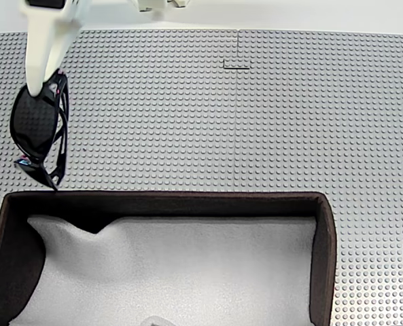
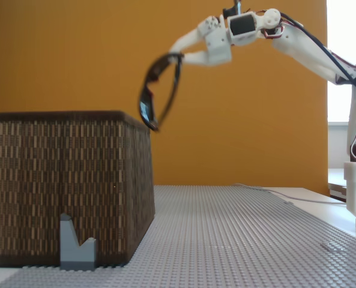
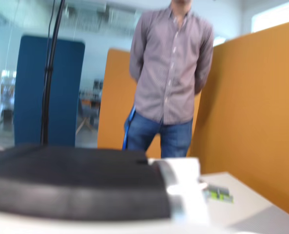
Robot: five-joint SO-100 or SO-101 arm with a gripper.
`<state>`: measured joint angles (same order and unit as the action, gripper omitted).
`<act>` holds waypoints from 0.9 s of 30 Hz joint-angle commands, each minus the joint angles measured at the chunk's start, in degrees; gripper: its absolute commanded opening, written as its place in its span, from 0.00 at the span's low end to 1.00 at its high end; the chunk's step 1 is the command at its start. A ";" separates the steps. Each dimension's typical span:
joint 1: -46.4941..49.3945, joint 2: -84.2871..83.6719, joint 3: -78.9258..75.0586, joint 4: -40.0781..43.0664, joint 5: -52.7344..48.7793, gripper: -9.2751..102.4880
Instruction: Grasp a glasses and put it in the bin.
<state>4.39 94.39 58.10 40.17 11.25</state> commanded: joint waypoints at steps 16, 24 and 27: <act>-2.90 -11.78 -1.23 -17.93 -7.82 0.24; -4.39 -12.22 -2.11 -3.34 -5.54 0.32; -5.36 -12.22 -2.37 4.04 -3.52 0.33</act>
<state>-0.09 81.39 57.57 38.06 5.89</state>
